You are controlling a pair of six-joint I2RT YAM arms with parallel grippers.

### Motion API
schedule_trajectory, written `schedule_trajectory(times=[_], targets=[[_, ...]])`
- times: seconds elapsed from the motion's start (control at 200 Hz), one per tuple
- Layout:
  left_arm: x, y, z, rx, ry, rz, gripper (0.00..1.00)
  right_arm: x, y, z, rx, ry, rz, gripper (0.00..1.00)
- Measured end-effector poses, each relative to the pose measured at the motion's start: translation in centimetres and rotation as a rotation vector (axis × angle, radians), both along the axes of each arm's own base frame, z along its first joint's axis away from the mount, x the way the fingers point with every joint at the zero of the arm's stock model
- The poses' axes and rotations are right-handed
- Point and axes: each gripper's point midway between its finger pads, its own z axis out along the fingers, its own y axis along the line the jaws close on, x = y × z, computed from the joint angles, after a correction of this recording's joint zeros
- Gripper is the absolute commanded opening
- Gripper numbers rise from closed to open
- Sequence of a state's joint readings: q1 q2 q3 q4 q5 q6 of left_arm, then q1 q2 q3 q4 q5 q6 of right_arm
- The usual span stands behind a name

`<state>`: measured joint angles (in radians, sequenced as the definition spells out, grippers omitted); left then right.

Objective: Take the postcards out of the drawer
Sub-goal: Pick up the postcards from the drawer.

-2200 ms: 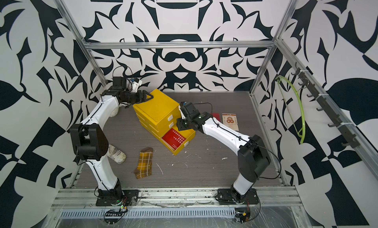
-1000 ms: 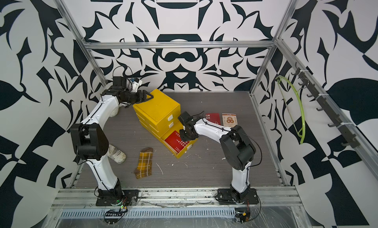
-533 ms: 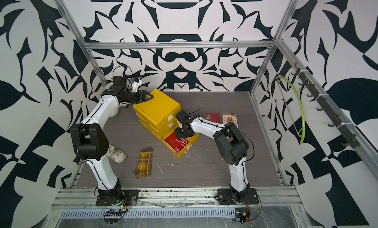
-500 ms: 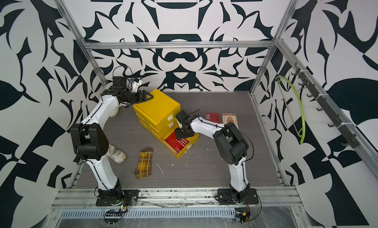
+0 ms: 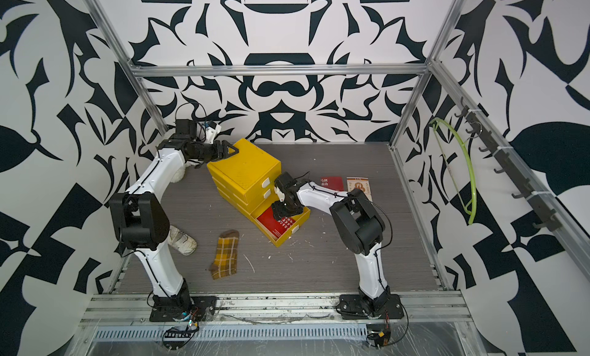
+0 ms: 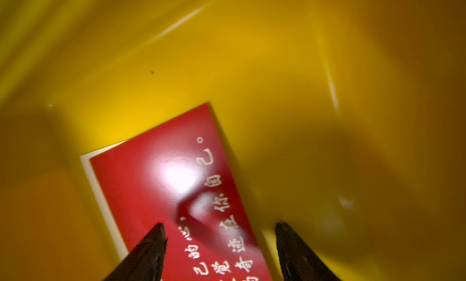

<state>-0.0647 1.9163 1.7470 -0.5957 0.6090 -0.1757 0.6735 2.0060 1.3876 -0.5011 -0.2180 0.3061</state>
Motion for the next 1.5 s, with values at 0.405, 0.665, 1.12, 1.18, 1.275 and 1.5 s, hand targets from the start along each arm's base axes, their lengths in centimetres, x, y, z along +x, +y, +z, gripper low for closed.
schedule_trajectory(times=[0.405,0.665,1.12,1.18,1.275,1.5], targets=[[0.3,0.4,0.1,0.005,-0.01,0.009,0.68,-1.8,2.7,0.8,0.202,0.126,0.04,0.67],[0.4,0.4,0.1,0.01,-0.018,0.009,0.68,-2.0,3.2,1.0,0.259,0.154,0.035,0.53],[0.4,0.4,0.1,0.01,-0.021,0.003,0.68,-1.3,2.4,1.0,0.228,0.153,-0.044,0.22],[0.4,0.4,0.1,0.01,-0.021,0.003,0.68,-1.3,2.4,1.2,0.233,0.156,-0.055,0.19],[0.4,0.4,0.1,0.009,-0.022,0.003,0.68,-1.3,2.5,1.8,0.247,0.162,-0.069,0.16],[0.4,0.4,0.1,0.009,-0.021,0.003,0.68,-1.7,3.2,3.3,0.301,0.188,-0.086,0.0]])
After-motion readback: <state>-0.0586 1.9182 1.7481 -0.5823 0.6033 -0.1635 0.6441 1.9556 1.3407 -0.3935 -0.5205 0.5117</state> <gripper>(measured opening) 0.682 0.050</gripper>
